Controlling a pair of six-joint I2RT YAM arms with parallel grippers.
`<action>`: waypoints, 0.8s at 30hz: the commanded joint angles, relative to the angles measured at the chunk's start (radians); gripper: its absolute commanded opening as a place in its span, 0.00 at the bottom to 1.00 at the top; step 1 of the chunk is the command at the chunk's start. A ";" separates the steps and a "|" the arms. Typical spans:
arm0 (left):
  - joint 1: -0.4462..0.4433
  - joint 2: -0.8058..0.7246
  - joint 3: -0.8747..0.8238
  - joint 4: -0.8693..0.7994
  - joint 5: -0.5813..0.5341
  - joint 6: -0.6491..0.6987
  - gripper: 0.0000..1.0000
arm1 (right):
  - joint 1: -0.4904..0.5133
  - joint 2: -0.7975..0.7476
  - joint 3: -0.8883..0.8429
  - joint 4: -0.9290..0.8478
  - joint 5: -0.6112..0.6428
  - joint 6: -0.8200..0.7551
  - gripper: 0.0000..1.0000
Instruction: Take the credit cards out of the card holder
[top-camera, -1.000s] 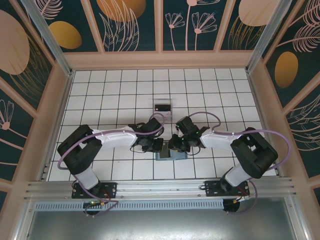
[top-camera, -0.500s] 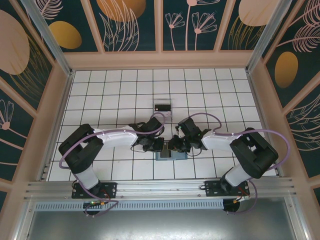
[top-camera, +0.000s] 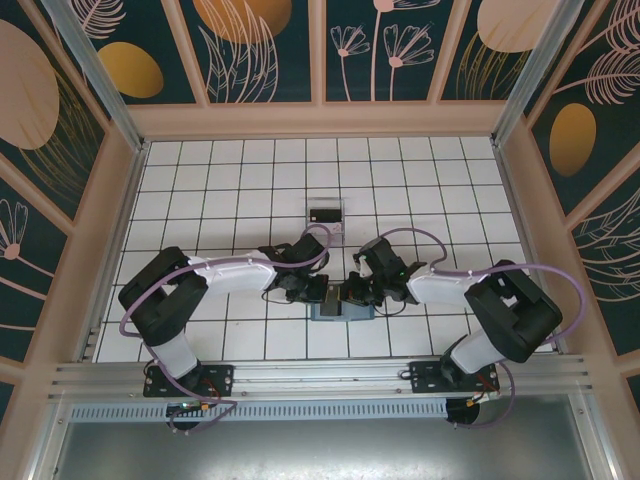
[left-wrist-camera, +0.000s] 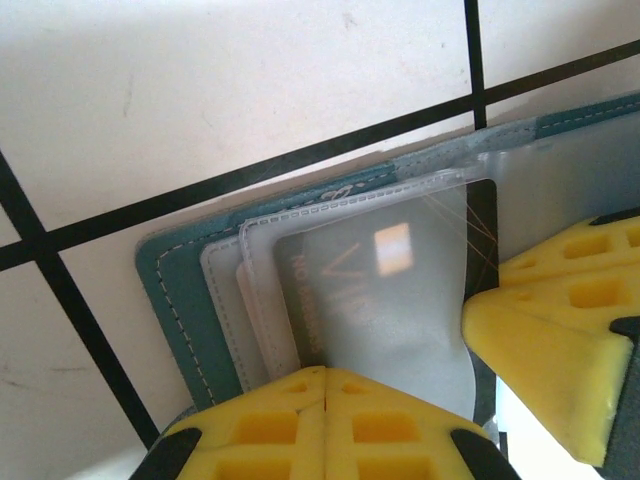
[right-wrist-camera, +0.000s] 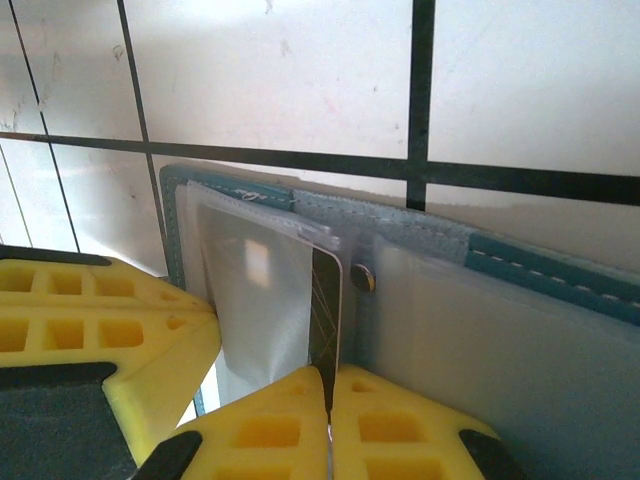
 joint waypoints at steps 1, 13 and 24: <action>-0.001 0.066 -0.020 -0.087 -0.091 0.023 0.07 | -0.003 -0.026 -0.025 -0.015 -0.015 -0.019 0.05; -0.001 0.047 -0.032 -0.101 -0.109 0.014 0.08 | -0.030 -0.070 -0.055 -0.036 -0.006 -0.027 0.02; 0.001 0.040 -0.052 -0.109 -0.126 0.014 0.08 | -0.059 -0.110 -0.061 -0.072 0.000 -0.043 0.01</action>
